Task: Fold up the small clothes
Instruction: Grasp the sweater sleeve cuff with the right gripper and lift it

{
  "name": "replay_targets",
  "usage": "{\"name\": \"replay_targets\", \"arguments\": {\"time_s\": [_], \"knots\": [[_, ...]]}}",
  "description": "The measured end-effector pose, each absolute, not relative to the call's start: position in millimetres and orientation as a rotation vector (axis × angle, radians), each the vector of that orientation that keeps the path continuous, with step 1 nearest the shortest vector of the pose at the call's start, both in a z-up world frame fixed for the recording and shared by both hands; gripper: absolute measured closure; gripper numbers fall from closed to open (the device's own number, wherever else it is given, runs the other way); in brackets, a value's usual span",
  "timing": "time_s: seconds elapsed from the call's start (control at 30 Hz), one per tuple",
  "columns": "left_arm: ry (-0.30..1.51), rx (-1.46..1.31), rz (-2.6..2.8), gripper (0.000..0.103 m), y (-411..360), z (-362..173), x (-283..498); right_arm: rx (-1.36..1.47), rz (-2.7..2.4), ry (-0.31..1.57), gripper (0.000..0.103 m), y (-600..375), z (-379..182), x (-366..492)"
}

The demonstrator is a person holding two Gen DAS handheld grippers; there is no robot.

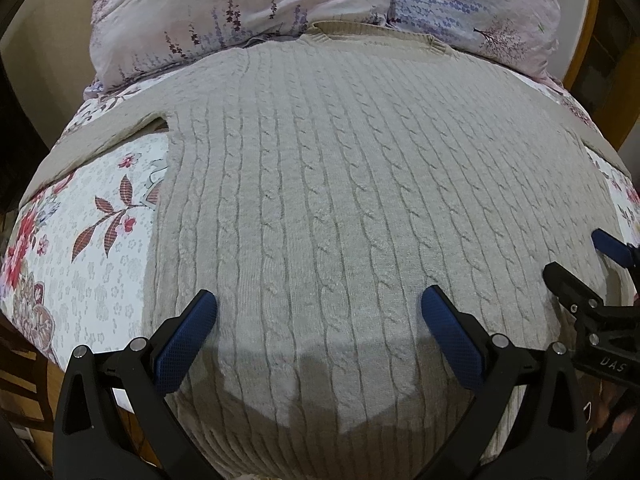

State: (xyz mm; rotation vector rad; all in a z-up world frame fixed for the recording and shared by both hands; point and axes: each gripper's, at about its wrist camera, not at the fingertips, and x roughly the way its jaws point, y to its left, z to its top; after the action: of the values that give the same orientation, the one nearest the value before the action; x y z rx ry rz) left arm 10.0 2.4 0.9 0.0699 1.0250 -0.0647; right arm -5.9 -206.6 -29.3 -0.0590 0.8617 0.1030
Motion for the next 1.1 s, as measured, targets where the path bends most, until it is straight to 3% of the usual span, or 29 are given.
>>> {"name": "replay_targets", "arguments": {"time_s": [0.17, 0.3, 0.47, 0.57, 0.73, 1.1], "knots": [[1.035, 0.074, -0.084, 0.001, 5, 4, 20, -0.026, 0.143, 0.856, 0.002, -221, -23, 1], [0.999, 0.089, -0.087, 0.001, 8, 10, 32, 0.241, 0.074, 0.793, 0.006, -289, 8, 22], [0.948, 0.064, -0.126, 0.001, 16, 22, 52, 0.521, -0.139, 0.754, 0.034, -398, 27, 56], [0.919, 0.011, -0.184, 0.001, 23, 30, 63, 0.702, -0.227, 0.760, 0.043, -456, 22, 74], [0.889, -0.013, -0.202, 0.001, 29, 41, 84, 0.889, -0.318, 0.793, 0.050, -509, -2, 91], [0.961, -0.059, -0.216, 0.001, 33, 35, 126, 0.968, -0.476, 0.704, 0.065, -552, -10, 101]]}}
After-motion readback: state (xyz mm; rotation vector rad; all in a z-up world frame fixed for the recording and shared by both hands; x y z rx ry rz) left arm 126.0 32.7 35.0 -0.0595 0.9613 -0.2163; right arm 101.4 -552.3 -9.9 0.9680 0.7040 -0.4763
